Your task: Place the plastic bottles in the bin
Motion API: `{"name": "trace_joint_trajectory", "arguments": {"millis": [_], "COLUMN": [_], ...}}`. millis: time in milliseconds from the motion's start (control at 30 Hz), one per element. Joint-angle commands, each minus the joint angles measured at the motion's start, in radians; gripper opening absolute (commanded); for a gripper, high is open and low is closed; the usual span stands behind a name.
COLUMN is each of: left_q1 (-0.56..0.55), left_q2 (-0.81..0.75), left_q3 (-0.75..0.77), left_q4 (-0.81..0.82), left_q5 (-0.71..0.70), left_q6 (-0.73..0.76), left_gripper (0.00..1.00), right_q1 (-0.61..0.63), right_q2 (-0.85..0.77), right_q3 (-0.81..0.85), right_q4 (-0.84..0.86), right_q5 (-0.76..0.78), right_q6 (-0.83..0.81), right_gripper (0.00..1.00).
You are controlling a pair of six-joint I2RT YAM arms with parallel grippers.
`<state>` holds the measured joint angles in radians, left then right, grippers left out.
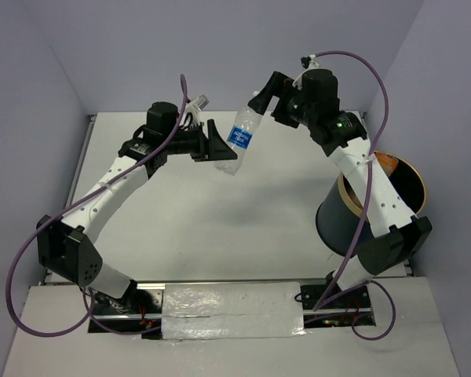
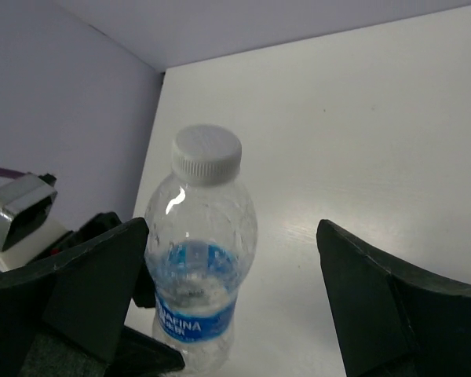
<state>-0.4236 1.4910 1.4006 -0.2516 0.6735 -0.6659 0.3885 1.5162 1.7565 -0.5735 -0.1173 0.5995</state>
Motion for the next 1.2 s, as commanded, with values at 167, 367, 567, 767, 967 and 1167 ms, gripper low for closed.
{"name": "trace_joint_trajectory", "arguments": {"millis": [167, 367, 567, 767, 967, 1167], "left_q1": [-0.032, -0.033, -0.033, -0.033, -0.023, 0.037], "left_q2": [0.014, 0.008, 0.017, 0.026, -0.029, -0.087], "left_q3": [0.035, 0.035, 0.041, 0.152, 0.273, 0.285], "left_q4": [0.048, 0.028, -0.014, -0.161, -0.276, -0.273], "left_q5": [0.034, 0.020, -0.011, -0.113, -0.253, -0.275], "left_q6": [0.008, 0.025, 0.043, 0.124, 0.198, 0.183], "left_gripper": [0.57, 0.57, 0.95, 0.99, 0.99, 0.99], "right_q1": [0.001, 0.000, 0.000, 0.003, 0.004, 0.003], "right_q2": [0.062, 0.095, 0.050, -0.086, -0.270, -0.517], "right_q3": [0.054, 0.072, 0.054, 0.017, 0.014, -0.133], "right_q4": [0.119, 0.126, 0.090, 0.002, -0.086, 0.085], "right_q5": [-0.012, -0.004, 0.056, 0.342, 0.758, 1.173], "right_q6": [0.071, 0.083, 0.063, -0.020, -0.168, -0.486], "right_gripper": [0.92, 0.46, 0.00, 0.00, 0.00, 0.00]}}
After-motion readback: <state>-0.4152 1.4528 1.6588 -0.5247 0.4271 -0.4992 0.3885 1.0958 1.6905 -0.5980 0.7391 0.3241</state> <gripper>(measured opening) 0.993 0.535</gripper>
